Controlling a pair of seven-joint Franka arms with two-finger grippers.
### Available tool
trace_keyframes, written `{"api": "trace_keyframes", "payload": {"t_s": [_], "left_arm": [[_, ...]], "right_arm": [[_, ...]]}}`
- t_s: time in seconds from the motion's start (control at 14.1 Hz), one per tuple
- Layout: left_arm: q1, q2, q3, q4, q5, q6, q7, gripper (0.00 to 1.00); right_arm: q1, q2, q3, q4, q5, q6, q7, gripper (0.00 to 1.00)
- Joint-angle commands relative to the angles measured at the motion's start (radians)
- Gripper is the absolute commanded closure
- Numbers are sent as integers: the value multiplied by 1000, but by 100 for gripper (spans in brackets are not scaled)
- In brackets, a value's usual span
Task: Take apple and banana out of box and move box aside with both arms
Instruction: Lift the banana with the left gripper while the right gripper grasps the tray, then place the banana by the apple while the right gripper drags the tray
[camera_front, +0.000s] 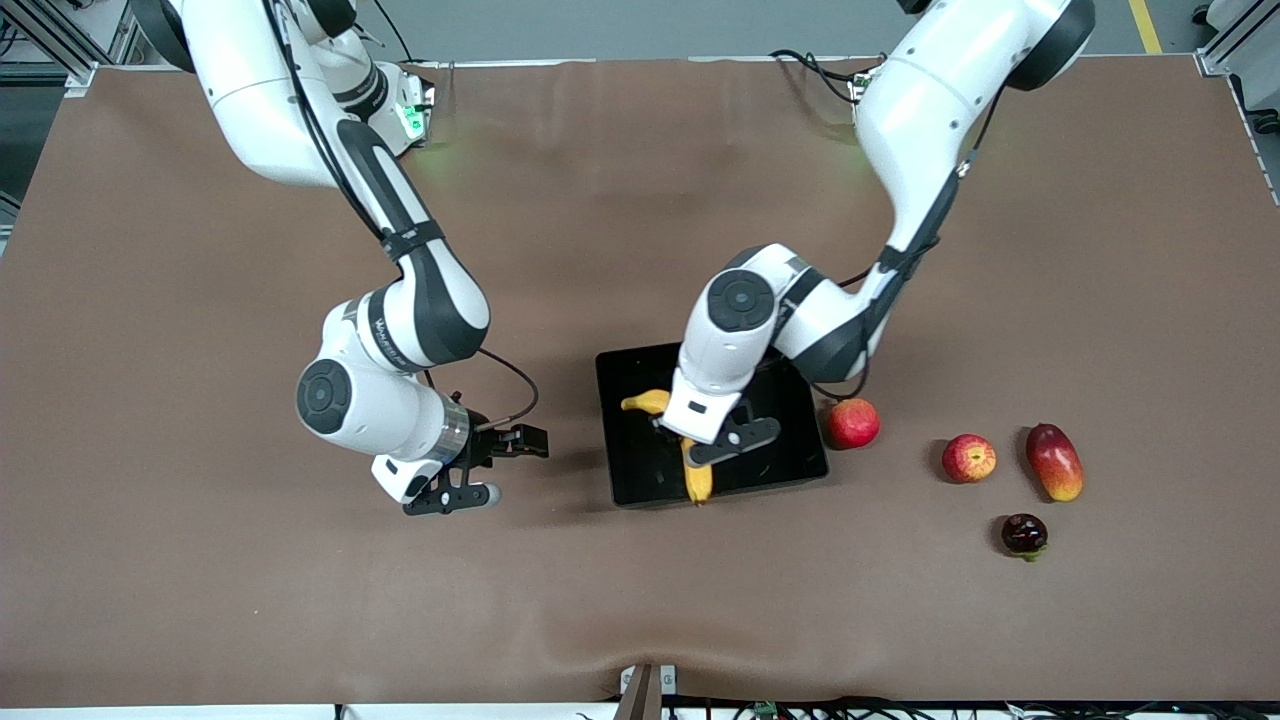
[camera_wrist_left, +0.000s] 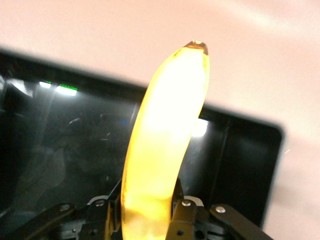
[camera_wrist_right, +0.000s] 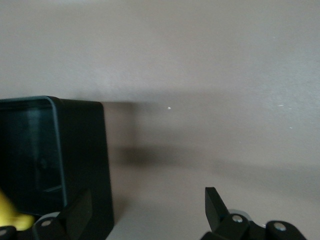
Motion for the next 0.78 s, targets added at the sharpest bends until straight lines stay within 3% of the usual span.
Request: {"api": "trace_keyframes", "payload": {"t_s": [0.0,0.36,0.71], "left_arm": [[43,-95,-11,-24,11,-62,21,100],[175,-235,-11,-88,-3,-394,219,100],[393,-408,-11,-384,-2,-405,383,100]], "right_arm": [[22,-6,-11,12,-40,-57,38,0],[94,9,-12,69,-122,-50,43,0],[155,102,-14,183,-186,-27,57,0]]}}
